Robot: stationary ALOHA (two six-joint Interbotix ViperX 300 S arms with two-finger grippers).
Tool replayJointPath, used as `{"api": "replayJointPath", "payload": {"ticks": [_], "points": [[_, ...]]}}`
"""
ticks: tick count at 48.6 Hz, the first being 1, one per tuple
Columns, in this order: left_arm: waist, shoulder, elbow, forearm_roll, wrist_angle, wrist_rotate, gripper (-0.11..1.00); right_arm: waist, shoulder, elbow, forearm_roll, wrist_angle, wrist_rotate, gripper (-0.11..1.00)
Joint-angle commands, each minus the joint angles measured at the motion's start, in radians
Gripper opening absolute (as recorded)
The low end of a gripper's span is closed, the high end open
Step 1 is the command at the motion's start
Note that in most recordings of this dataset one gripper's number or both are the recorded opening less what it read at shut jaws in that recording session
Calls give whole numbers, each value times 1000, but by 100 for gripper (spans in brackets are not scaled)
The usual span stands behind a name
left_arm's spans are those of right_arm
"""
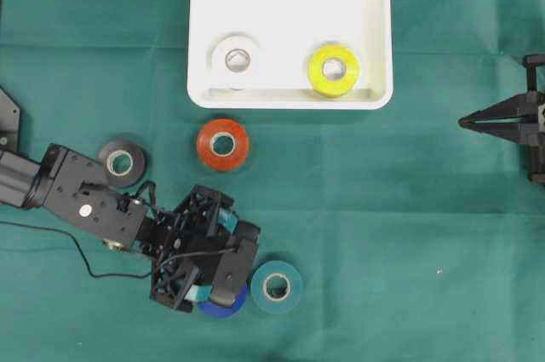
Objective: Put the tape into the white case with the left arm.
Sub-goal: 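Move the left gripper down over the blue tape roll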
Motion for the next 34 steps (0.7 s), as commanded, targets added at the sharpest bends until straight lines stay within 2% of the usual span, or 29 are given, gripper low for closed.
{"api": "replayJointPath", "payload": {"ticks": [1, 17, 22, 24, 27, 32, 34], "points": [[3, -3, -11, 3, -6, 3, 84, -3, 8, -9, -3, -11, 2, -9], [5, 6, -11, 3, -8, 3, 82, -2, 8, -9, -3, -9, 2, -9], [5, 6, -9, 3, -6, 3, 78, -2, 8, -9, -2, -11, 2, -9], [3, 6, -9, 3, -8, 3, 74, -2, 8, -9, -3, -9, 2, -9], [0, 6, -6, 3, -8, 3, 60, -2, 8, -9, -3, -11, 2, -9], [-5, 6, -9, 3, -8, 3, 30, -2, 8, -9, -3, -11, 2, -9], [-6, 6, -11, 3, -6, 3, 24, -2, 9, -9, -3, -11, 2, -9]]}}
